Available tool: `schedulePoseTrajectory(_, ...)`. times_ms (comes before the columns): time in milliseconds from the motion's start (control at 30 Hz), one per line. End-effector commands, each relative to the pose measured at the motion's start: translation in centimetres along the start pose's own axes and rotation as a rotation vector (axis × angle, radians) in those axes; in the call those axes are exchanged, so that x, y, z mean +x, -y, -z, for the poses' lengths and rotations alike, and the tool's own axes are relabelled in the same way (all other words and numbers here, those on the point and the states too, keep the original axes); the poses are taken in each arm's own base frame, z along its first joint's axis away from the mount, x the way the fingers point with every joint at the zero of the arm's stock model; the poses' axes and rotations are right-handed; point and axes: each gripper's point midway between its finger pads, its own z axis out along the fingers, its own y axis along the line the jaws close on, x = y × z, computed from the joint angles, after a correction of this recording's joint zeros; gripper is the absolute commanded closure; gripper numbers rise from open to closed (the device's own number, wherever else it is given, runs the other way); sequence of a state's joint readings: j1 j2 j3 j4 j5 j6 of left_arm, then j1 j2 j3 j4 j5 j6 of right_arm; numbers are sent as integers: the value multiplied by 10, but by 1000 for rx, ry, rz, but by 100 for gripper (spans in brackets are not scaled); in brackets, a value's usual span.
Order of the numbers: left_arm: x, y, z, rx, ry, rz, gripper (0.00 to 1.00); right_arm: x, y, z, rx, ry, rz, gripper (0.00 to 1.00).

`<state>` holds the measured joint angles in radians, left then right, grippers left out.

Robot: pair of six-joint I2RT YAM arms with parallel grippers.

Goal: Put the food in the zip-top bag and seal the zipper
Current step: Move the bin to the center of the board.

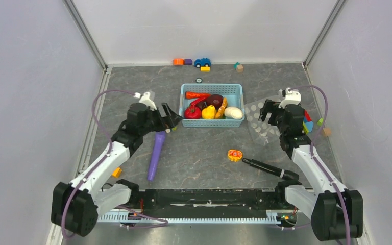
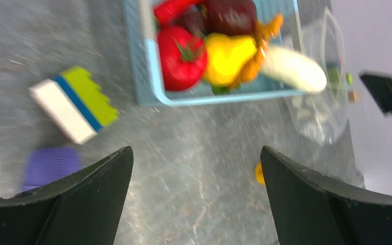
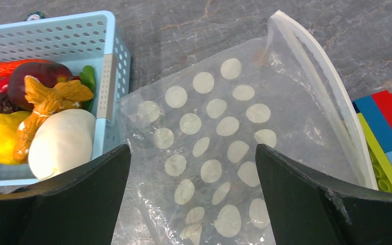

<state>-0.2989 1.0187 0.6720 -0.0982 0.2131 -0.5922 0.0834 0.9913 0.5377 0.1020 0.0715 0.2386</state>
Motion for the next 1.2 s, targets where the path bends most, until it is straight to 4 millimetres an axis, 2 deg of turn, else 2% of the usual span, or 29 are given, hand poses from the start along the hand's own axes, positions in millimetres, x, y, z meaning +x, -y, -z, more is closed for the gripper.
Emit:
schedulePoseTrajectory(0,39,43,-16,118,-102,-3,0,-26,5,-7,60,37,-35,2)
schedulePoseTrajectory(100,73,62,-29,184,-199,22,0,-28,5,-10,64,42,-48,2)
schedulePoseTrajectory(167,87,68,-39,213,-231,50,0,-31,9,-11,82,50,-42,2)
schedulePoseTrajectory(367,91,64,-82,192,-215,74,0,-26,27,-12,151,34,-60,2)
schedulePoseTrajectory(467,82,66,-106,183,-180,89,0,-24,37,-14,167,25,-81,2)
schedulePoseTrajectory(600,70,58,-143,115,-144,111,0,-18,58,-19,213,-3,-113,2)
schedulePoseTrajectory(733,51,50,-171,88,-113,134,0,-9,74,-26,218,-57,-130,2)
schedulePoseTrajectory(900,23,36,-195,51,-53,118,0,5,97,-27,259,-124,-164,2)
schedulePoseTrajectory(1000,8,30,-208,30,-31,96,0,21,100,-23,250,-155,-176,2)
schedulePoseTrajectory(1167,-17,34,-225,-3,6,39,0,44,103,-11,239,-194,-140,2)
